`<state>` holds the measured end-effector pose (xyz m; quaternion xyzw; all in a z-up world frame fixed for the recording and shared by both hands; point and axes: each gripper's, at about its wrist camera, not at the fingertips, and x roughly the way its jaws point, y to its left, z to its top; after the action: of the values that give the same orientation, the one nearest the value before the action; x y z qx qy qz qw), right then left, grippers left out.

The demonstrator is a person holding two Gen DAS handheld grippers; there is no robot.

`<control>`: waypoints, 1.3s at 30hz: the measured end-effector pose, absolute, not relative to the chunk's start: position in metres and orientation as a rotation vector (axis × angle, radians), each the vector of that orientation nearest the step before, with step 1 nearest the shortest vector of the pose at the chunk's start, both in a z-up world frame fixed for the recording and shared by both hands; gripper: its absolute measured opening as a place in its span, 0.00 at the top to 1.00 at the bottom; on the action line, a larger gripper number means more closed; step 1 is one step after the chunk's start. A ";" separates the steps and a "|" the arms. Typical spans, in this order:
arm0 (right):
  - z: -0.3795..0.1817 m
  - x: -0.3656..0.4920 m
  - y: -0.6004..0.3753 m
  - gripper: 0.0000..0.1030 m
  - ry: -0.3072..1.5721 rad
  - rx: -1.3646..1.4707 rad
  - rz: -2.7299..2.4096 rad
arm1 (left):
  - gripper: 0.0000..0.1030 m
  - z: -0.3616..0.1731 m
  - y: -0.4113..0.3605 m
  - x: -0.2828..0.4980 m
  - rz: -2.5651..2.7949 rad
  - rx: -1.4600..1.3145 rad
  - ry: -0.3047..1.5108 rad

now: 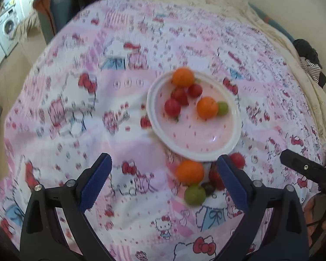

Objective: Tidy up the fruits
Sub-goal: 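Move both tools back to the fruit row beside the plate, then grasp a green lime with the left tool while the right tool grasps a red tomato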

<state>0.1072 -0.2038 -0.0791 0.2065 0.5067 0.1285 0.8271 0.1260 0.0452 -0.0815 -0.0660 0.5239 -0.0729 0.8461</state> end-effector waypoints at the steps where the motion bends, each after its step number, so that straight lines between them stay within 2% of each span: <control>1: -0.082 0.106 -0.205 0.15 1.085 0.443 0.267 | 0.07 -0.086 0.044 0.126 -0.157 -0.143 1.121; 4: -0.089 0.105 -0.207 0.15 1.103 0.444 0.253 | 0.15 -0.101 0.038 0.125 -0.167 -0.150 1.178; 6: -0.092 0.105 -0.210 0.15 1.109 0.436 0.240 | 0.25 -0.110 0.030 0.122 -0.199 -0.149 1.226; 11: -0.103 0.107 -0.217 0.15 1.140 0.433 0.206 | 0.28 -0.124 0.008 0.110 -0.255 -0.083 1.263; 13: -0.108 0.109 -0.219 0.15 1.158 0.434 0.195 | 0.32 -0.130 0.000 0.107 -0.280 -0.062 1.280; 15: -0.113 0.110 -0.221 0.15 1.175 0.449 0.195 | 0.45 -0.135 -0.007 0.107 -0.308 -0.039 1.297; 19: -0.124 0.116 -0.221 0.15 1.214 0.497 0.218 | 0.59 -0.139 -0.012 0.107 -0.330 -0.015 1.317; 21: -0.129 0.120 -0.219 0.16 1.233 0.507 0.233 | 0.70 -0.141 -0.013 0.107 -0.338 -0.010 1.332; 27: -0.142 0.132 -0.208 0.44 1.287 0.448 0.233 | 0.74 -0.138 -0.011 0.106 -0.345 -0.007 1.323; 29: -0.145 0.135 -0.203 0.49 1.299 0.399 0.237 | 0.75 -0.134 -0.010 0.106 -0.348 -0.011 1.313; 39: -0.155 0.141 -0.172 0.51 1.291 0.117 0.240 | 0.75 -0.098 0.021 0.102 -0.293 -0.093 1.220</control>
<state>0.1408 -0.1720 -0.1545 0.0543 0.5997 0.1117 0.7906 0.1022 0.0211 -0.0982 -0.0433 0.5707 -0.1371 0.8085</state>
